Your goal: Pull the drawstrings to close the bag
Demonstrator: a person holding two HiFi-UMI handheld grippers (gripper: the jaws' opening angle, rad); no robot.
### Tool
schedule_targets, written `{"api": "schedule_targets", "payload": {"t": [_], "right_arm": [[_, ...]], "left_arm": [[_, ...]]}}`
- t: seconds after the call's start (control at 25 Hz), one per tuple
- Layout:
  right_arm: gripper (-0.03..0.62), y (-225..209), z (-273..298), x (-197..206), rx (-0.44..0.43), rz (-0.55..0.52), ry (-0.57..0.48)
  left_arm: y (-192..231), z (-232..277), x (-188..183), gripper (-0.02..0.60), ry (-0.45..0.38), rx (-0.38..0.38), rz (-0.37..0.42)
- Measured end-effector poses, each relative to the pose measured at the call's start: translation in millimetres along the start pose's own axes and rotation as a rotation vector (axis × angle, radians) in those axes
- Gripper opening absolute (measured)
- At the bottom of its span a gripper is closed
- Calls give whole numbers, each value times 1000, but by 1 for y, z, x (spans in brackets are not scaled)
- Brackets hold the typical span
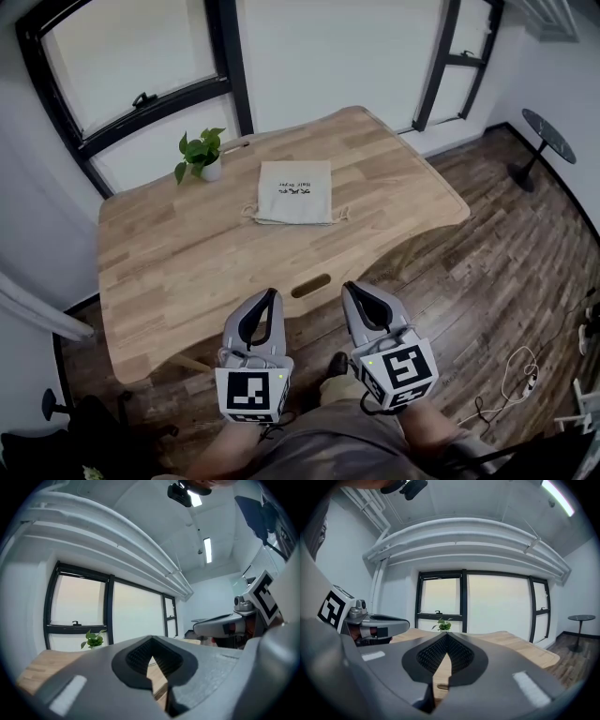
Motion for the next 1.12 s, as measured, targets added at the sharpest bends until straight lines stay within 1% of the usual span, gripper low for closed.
{"api": "schedule_targets", "payload": {"t": [0.24,0.6,0.84,1.0,1.12], "right_arm": [[29,-23,33,10,11,22,31],[29,-71,109,12,-30,61,68],[29,-103,152,4,-66,57,63],[29,-126,173,-4,-83,60,56],[29,-142,187,-12,-91,65,46]], "left_arm": [[17,37,13,0,31,-4,1],[49,109,27,0,85,-24,16],[61,159,17,0,105,-36,28],[64,188,5,0,93,-42,45],[66,207,-3,0,104,-48,60]]}}
Point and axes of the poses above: the fingertips, and each gripper's own axes: z forward along the fingers, y to its left, x out of its underside, the point moved 4 cm from there along -z, backward along the fingers, and after that the axes turned 5 degrees about y, right-handed, at the moved point
